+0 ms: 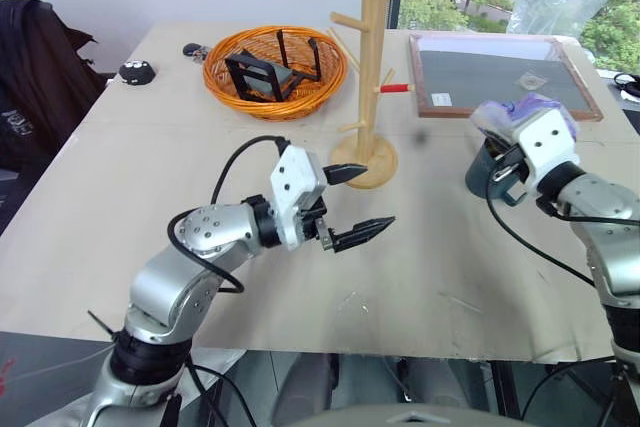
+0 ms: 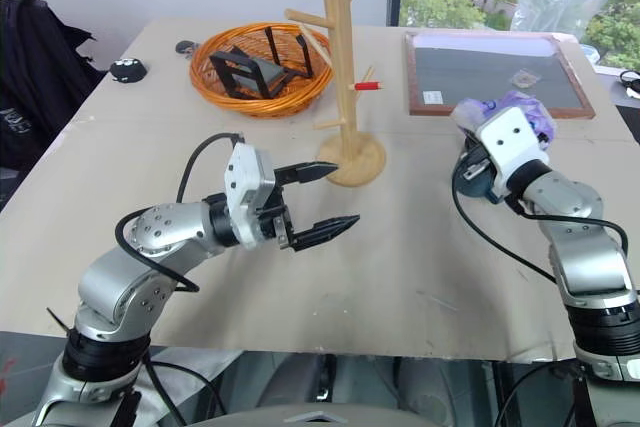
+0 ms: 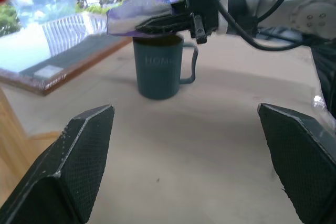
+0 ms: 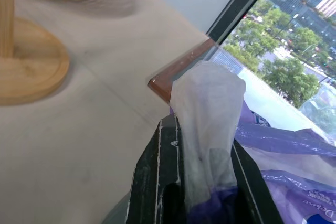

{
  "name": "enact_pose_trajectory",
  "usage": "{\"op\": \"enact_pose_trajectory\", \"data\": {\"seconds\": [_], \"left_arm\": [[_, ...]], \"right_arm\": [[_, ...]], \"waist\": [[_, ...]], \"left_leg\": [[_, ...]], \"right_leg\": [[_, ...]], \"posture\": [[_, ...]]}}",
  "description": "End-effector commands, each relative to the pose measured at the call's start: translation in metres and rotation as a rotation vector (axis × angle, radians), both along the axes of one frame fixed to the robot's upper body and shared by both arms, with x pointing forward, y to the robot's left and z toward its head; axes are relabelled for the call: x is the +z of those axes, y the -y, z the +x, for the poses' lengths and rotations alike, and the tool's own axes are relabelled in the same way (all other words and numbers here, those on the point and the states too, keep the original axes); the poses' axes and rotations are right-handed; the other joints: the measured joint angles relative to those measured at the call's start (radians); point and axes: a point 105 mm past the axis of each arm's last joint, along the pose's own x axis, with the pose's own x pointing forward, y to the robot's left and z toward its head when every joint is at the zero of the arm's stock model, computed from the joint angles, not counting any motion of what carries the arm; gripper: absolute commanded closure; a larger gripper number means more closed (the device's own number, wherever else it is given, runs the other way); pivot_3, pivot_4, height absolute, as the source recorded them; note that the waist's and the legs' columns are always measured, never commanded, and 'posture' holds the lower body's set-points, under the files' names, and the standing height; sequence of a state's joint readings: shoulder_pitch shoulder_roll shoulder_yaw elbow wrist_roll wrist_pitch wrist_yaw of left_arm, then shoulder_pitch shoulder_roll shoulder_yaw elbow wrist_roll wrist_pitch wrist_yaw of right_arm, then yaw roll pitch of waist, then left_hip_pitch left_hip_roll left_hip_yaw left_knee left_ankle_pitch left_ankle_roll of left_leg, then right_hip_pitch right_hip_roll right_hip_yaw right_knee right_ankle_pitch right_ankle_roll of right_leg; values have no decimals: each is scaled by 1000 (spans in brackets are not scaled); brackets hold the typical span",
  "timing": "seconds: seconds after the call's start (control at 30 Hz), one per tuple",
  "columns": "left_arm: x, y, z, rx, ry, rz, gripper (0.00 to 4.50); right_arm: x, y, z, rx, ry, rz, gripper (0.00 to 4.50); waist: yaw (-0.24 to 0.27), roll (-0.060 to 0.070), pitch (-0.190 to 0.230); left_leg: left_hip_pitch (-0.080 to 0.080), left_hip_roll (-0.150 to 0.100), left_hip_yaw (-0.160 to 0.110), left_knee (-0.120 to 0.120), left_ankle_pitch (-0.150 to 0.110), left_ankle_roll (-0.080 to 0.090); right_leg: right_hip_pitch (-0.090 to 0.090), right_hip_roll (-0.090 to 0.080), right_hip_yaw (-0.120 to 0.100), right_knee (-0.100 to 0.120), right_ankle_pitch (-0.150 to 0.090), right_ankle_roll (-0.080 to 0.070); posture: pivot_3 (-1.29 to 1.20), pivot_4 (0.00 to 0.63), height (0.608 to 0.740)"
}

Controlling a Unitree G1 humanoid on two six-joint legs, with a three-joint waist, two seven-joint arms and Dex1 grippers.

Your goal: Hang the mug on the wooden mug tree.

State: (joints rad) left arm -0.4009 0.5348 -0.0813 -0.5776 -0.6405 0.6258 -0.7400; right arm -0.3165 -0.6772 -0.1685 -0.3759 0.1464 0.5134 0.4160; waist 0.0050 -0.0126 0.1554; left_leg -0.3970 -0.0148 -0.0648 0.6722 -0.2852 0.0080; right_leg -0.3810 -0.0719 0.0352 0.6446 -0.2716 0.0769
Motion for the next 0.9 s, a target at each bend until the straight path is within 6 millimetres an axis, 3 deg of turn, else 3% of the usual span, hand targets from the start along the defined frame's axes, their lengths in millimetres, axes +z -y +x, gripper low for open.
{"op": "enact_pose_trajectory", "data": {"seconds": [0.03,0.2,0.37,0.47,0.5,0.6,0.7,0.77,0.9], "left_arm": [[0,7,-12,-113,2,50,0],[-23,8,-8,-164,-23,140,0],[-30,15,-8,-228,-36,149,0],[-32,13,-11,-249,-56,162,0],[-31,12,-12,-254,-60,160,0],[-29,9,-16,-266,-56,167,0],[-27,8,-17,-261,-44,177,0],[-27,8,-17,-258,-43,175,0],[-27,7,-16,-234,-36,161,0]], "right_arm": [[36,40,-27,-154,94,-38,4456],[2,94,-68,-405,-29,-1,4456],[-45,114,-91,-502,-141,34,4456],[-72,113,-99,-491,-229,37,3326],[-77,112,-102,-487,-245,45,2754],[-74,113,-107,-479,-230,54,1315],[-57,107,-107,-429,-180,102,62],[-46,99,-105,-384,-149,155,62],[-29,56,-96,-191,-136,323,62]], "waist": [[3,0,-2],[8,-1,-2],[-2,0,-2],[-16,0,-2],[-18,0,-2],[-23,0,-2],[-20,0,-2],[-19,0,-2],[-19,0,-2]], "left_leg": [[1,0,0,0,0,0],[1,0,1,-4,0,0],[4,0,4,-2,-1,3],[10,0,6,-2,-2,5],[12,0,5,-3,-3,5],[13,1,6,-4,-3,5],[13,1,6,-4,-3,5],[13,1,6,-4,-3,5],[13,1,5,-4,-3,5]], "right_leg": [[0,0,0,0,0,0],[0,1,0,-2,0,0],[2,1,3,0,0,0],[6,1,5,1,0,0],[7,1,5,1,0,0],[8,2,7,1,0,0],[8,2,7,1,0,0],[8,2,7,1,0,0],[8,2,6,1,0,0]], "posture": [[0,150,737],[0,150,737],[0,150,737],[0,150,737],[0,150,737],[0,150,737],[0,150,737],[0,150,737],[0,150,737]]}}
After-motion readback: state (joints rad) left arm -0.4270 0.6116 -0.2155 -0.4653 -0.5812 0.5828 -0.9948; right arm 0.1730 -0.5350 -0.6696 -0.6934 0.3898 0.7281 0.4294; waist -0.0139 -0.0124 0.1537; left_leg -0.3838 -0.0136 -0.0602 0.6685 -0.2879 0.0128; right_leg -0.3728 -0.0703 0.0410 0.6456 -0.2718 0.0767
